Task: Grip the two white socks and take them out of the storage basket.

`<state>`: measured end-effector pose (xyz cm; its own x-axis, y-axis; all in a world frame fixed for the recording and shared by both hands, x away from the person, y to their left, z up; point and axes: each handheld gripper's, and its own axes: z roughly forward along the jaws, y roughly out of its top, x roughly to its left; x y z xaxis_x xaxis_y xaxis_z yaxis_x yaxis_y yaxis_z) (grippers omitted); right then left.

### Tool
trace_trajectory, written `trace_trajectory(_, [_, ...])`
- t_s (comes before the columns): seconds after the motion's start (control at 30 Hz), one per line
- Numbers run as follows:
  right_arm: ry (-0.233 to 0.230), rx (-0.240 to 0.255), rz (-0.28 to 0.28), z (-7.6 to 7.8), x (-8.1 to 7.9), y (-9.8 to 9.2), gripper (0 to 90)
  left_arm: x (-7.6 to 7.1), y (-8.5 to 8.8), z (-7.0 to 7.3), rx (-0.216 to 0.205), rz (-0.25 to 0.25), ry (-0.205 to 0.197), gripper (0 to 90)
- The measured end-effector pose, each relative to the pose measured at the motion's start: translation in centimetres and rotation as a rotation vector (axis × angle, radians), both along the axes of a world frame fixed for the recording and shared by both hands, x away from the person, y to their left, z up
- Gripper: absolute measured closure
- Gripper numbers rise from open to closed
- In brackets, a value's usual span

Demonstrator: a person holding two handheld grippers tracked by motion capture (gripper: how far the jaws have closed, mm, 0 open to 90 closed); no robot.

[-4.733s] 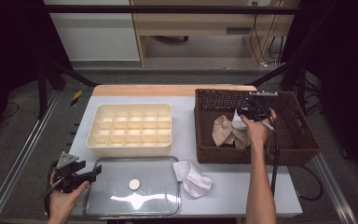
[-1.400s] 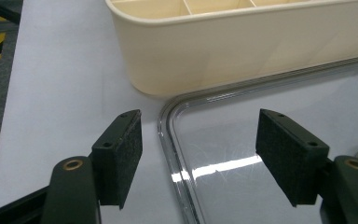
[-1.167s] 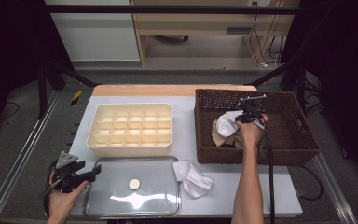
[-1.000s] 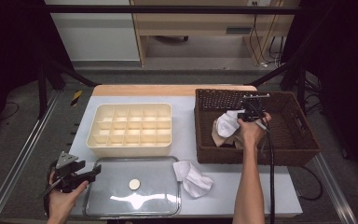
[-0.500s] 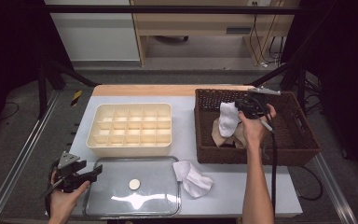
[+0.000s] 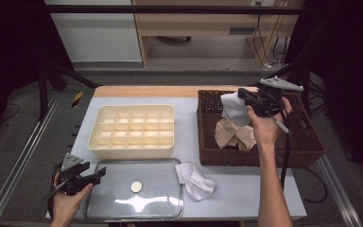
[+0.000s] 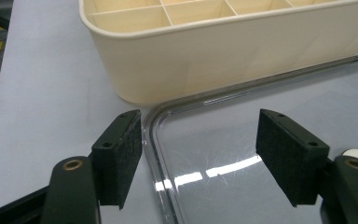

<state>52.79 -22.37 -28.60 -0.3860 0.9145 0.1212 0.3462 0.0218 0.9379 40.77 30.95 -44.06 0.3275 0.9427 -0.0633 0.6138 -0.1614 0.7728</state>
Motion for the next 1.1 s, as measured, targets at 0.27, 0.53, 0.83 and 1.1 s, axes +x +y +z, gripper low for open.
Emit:
trace_trajectory(0.27, [-0.081,-0.001,0.110,3.2,-2.3,2.4,88.3,-0.1,0.0,0.1,-0.005,0.000,-0.005,31.4])
trace_trajectory(0.53, [-0.134,-0.002,0.213,5.5,-4.5,5.0,88.3,-0.1,-0.2,0.2,-0.008,-0.006,-0.011,31.4])
trace_trajectory(0.83, [-0.174,-0.022,0.329,6.4,-7.1,8.3,88.2,-0.3,-0.2,0.4,-0.010,-0.005,-0.020,31.3])
trace_trajectory(1.1, [-0.163,-0.031,0.411,4.8,-9.0,11.0,88.2,-0.5,-0.2,0.6,-0.008,-0.009,-0.041,31.2])
